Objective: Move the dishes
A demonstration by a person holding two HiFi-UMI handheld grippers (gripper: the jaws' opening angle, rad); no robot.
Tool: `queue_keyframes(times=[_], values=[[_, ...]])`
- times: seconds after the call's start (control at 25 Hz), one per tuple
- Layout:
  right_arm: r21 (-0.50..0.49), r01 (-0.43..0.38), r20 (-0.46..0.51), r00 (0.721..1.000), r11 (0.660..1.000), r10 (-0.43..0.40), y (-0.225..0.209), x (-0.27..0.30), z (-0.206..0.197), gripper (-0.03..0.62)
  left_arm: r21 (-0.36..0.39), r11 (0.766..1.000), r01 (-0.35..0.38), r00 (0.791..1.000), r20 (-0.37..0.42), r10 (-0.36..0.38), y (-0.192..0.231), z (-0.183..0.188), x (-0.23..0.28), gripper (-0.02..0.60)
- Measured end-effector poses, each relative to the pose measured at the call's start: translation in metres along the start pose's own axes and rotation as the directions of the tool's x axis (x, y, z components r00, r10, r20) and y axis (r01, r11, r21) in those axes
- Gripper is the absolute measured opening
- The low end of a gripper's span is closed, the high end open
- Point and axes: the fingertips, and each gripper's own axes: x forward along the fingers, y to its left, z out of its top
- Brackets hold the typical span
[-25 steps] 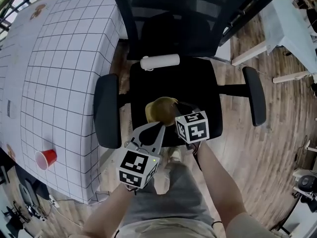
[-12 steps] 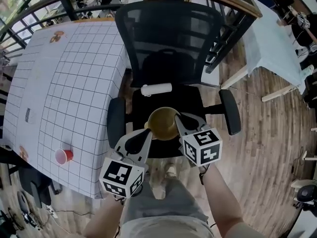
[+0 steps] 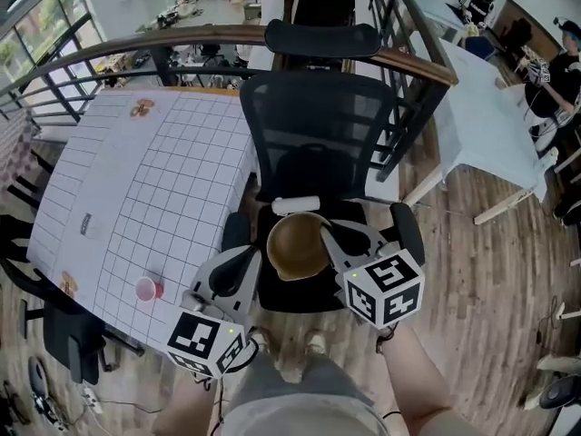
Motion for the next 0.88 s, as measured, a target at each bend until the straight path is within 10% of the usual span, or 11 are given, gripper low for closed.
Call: queue_keyframes(times=[0.88], values=[[-0.113,-0.085,0.146,0.984,0.99,0.101,0.107,-0.118,0.077,0.029,0.172,0.983,-0.058,0.983,0.184,0.026,-0.047,0.104,-0.114,0.014]])
